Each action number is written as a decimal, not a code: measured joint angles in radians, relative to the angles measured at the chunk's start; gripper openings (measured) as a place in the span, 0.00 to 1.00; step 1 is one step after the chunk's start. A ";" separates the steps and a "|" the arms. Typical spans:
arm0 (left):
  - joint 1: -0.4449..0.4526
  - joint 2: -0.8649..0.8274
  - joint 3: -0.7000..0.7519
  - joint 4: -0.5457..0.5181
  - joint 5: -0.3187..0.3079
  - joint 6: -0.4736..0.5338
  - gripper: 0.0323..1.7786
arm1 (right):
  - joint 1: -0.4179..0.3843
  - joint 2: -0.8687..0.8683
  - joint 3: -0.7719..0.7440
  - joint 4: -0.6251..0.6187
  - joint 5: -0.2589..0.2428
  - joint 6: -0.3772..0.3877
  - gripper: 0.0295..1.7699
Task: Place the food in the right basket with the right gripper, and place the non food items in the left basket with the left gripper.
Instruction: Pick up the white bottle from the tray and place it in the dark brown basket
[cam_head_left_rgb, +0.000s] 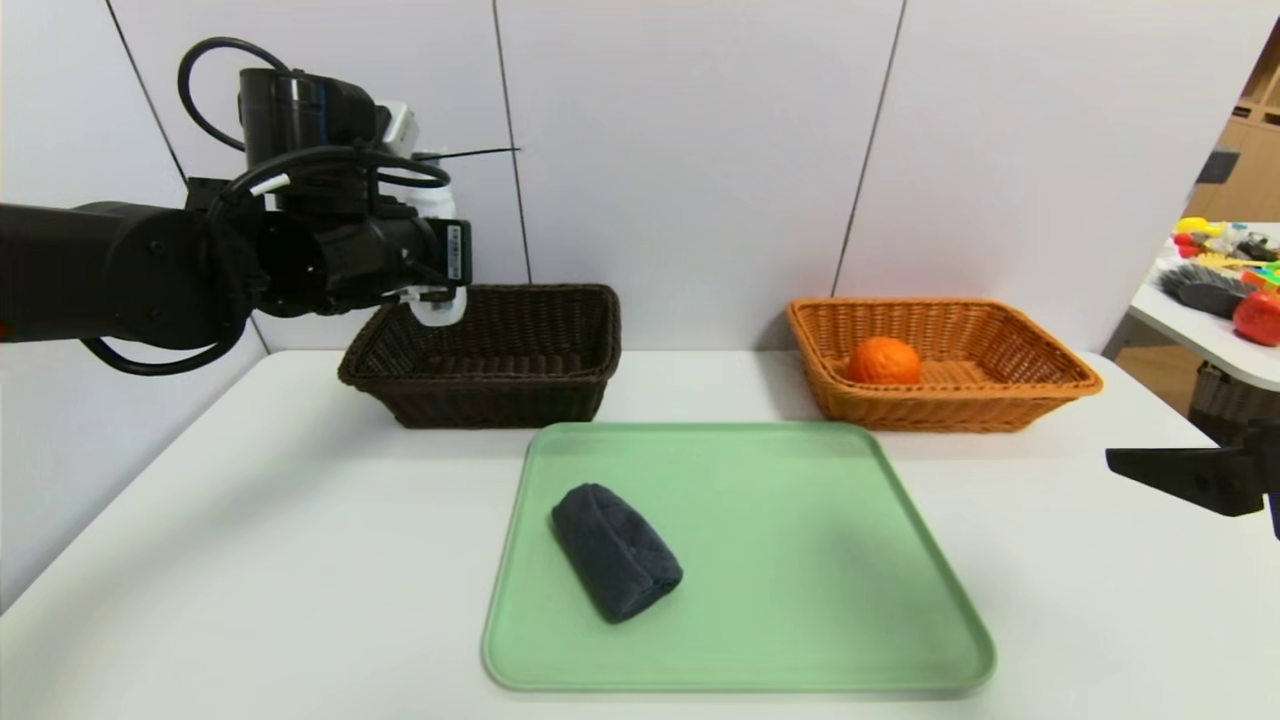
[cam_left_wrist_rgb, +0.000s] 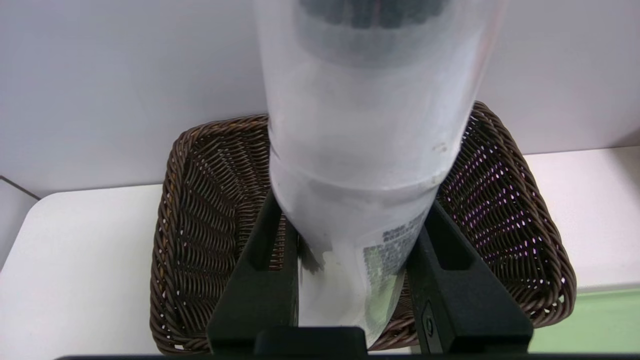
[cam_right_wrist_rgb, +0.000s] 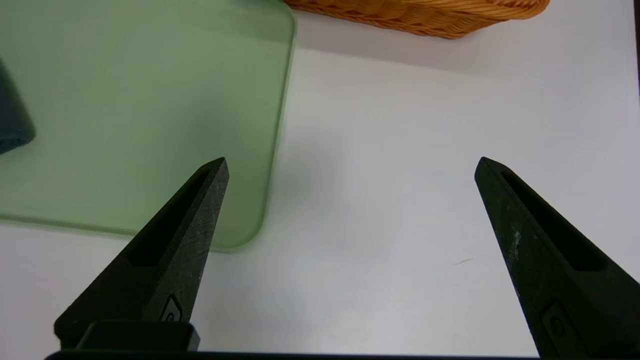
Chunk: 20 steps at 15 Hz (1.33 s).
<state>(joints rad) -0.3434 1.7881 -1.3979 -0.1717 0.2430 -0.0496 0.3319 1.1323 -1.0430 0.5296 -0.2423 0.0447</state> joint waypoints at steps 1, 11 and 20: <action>-0.001 -0.001 0.001 0.000 0.000 0.000 0.33 | -0.016 0.012 -0.012 0.000 0.002 -0.003 0.96; 0.007 0.030 0.032 -0.016 0.000 -0.009 0.54 | -0.109 0.040 -0.017 0.001 0.010 -0.029 0.96; 0.064 0.152 0.003 -0.091 -0.013 -0.006 0.82 | -0.109 0.020 -0.013 -0.002 0.010 -0.030 0.96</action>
<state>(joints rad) -0.2794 1.9398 -1.3947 -0.2630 0.2298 -0.0557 0.2228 1.1521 -1.0555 0.5272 -0.2321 0.0147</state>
